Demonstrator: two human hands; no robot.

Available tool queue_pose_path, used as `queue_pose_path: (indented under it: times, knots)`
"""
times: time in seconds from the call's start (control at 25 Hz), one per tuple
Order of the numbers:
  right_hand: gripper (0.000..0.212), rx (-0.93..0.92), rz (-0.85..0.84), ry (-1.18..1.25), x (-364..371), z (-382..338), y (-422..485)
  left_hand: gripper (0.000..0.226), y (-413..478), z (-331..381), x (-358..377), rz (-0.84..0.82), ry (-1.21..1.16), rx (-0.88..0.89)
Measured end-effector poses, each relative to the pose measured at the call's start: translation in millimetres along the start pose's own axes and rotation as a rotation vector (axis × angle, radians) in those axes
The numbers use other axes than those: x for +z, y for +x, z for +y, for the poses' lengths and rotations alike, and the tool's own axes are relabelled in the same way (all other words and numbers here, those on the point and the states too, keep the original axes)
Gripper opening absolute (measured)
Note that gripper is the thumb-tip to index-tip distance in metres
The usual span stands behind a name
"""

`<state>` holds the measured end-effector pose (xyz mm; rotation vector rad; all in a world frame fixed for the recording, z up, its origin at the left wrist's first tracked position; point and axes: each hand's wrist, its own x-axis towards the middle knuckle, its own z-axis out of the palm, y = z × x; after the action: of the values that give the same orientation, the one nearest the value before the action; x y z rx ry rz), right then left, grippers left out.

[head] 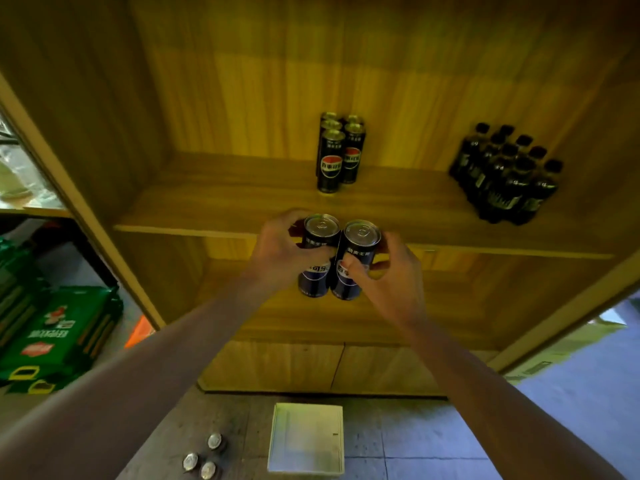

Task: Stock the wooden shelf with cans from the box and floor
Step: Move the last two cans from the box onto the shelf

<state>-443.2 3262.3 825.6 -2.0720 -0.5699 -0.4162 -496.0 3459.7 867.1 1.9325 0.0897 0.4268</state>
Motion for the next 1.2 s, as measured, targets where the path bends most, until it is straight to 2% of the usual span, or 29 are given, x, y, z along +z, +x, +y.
queue_pose_path:
  times: [0.08, 0.24, 0.44, 0.76, 0.96, 1.08, 1.2]
  knots:
    - [0.067, -0.024, 0.014, 0.019, -10, -7, 31, 0.048, 27, 19, -1, 0.012, -0.022, 0.031]
    - [0.055, -0.009, -0.018, 0.096, -10, 3, 83, 0.046, 77, 29, 9, 0.062, -0.018, 0.009]
    - [0.064, -0.001, -0.093, 0.177, 9, 37, 121, 0.048, 121, 5, 23, 0.093, -0.009, -0.050]
    - [0.052, 0.011, -0.128, 0.214, 19, 62, 140, 0.048, 147, -17, 38, 0.111, -0.024, -0.076]
    - [0.060, 0.034, -0.176, 0.206, 19, 71, 131, 0.065, 141, -35, 33, 0.052, -0.002, -0.132]
    - [0.066, 0.055, -0.212, 0.109, 29, 81, 115, 0.059, 129, -55, 37, 0.022, 0.021, -0.150]
    - [0.062, 0.063, -0.197, 0.077, 38, 89, 118, 0.057, 134, -65, 43, 0.022, 0.055, -0.123]
